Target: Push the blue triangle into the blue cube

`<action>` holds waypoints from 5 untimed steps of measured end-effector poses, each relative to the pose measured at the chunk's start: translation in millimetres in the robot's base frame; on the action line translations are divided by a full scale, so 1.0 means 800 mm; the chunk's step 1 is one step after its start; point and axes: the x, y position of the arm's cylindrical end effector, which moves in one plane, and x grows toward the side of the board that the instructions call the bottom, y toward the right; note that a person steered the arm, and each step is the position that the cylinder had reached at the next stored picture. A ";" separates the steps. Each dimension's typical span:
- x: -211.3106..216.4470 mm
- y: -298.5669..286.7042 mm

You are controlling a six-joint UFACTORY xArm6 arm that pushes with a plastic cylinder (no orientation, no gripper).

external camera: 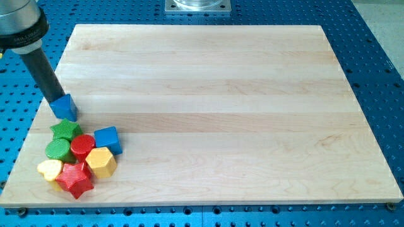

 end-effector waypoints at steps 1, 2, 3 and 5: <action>0.013 0.024; 0.023 0.056; 0.041 0.067; 0.050 0.115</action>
